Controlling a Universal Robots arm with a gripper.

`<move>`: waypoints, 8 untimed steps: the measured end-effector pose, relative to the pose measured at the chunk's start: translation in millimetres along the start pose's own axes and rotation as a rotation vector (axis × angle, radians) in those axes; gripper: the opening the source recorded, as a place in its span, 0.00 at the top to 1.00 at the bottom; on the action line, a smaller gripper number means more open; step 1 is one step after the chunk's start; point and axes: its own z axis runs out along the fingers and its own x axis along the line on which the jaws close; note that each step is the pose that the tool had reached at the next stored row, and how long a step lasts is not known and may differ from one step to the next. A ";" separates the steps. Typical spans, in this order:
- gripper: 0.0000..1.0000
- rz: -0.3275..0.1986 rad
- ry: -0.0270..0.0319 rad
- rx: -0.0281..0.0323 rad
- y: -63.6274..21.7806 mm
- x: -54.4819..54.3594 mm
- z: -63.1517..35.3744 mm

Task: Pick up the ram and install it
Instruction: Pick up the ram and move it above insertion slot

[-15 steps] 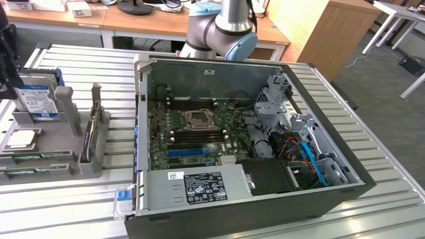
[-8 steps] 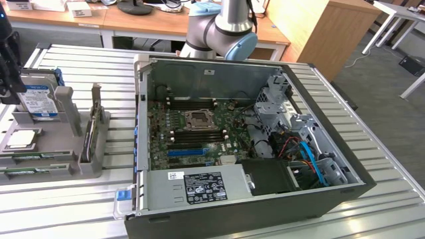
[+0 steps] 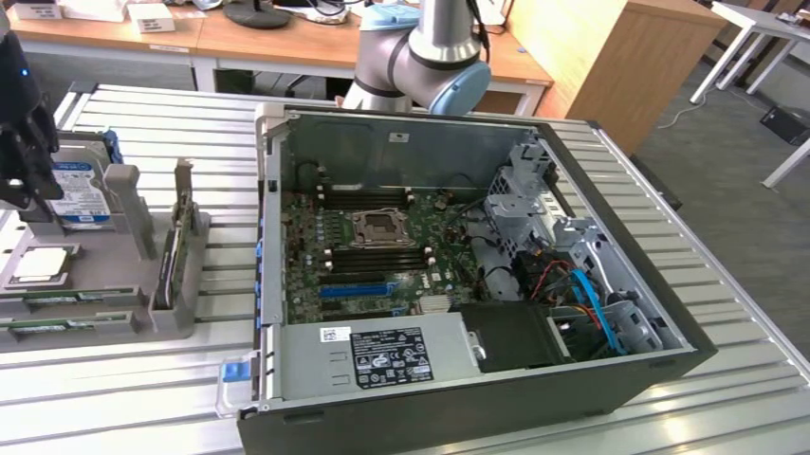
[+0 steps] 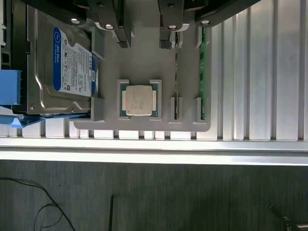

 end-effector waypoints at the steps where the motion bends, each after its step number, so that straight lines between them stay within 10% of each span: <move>1: 0.63 0.000 -0.0003 0.0000 -0.1 0.1 1.8; 8: 0.63 0.000 -0.0019 0.0000 -0.5 0.8 14.6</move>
